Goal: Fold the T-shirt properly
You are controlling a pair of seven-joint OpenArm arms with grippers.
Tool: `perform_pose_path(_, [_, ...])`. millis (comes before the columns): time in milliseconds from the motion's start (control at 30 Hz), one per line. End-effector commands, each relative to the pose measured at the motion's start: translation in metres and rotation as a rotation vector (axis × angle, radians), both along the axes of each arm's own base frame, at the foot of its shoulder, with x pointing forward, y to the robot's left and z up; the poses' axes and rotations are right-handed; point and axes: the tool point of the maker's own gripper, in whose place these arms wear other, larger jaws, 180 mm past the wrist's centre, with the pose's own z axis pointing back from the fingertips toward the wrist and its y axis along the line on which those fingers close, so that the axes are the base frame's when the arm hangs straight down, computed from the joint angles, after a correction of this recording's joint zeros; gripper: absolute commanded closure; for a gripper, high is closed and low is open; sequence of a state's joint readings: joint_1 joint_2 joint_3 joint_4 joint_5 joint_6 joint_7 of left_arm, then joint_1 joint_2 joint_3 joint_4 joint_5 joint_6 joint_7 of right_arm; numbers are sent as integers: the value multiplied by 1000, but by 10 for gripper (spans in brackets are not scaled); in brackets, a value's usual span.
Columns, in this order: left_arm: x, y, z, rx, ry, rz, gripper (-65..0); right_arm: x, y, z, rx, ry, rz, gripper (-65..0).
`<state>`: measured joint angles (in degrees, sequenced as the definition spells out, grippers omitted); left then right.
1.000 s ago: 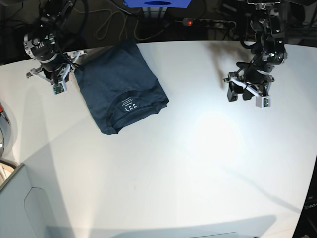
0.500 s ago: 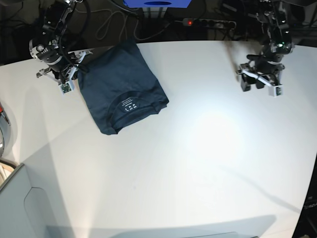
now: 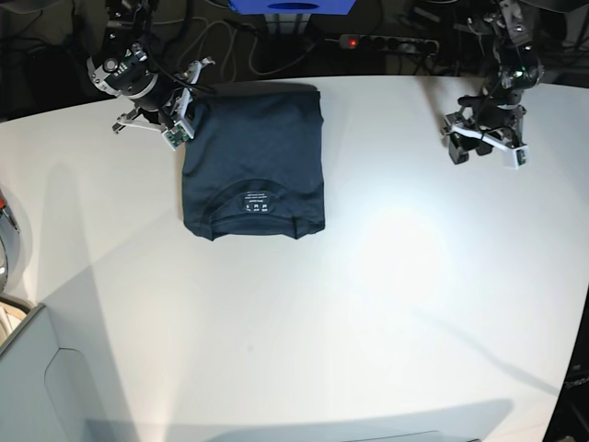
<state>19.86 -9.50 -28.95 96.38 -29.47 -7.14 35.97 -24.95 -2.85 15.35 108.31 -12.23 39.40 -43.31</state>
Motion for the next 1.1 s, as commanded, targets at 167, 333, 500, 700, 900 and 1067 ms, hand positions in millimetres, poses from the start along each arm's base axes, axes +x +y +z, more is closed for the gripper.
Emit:
perform_pose_path(167, [-2,4,15,33,-34,-12,-322,10,-30,17,-55,-62,-40,0])
perform_pose_path(333, [-12,7,44,94,-75,-27,-322,18,-45,41,-106,-129,-65,0])
perform_pose_path(500, [-25,25,64,156,-90,4,-322,18,-18,55,-64,-168,-29,0])
perform_pose_path(700, [-45,54,68,205,-61,75,-322,20,33,56,31,-178,84,0])
perform_pose_path(900, [-64,61,62,208,-25,113,-322,12,30,32,30,-107,101,0])
perform_pose_path(1067, [-74,63,59,196,-16,156,-322,6,10,15,-4,-54,90,0])
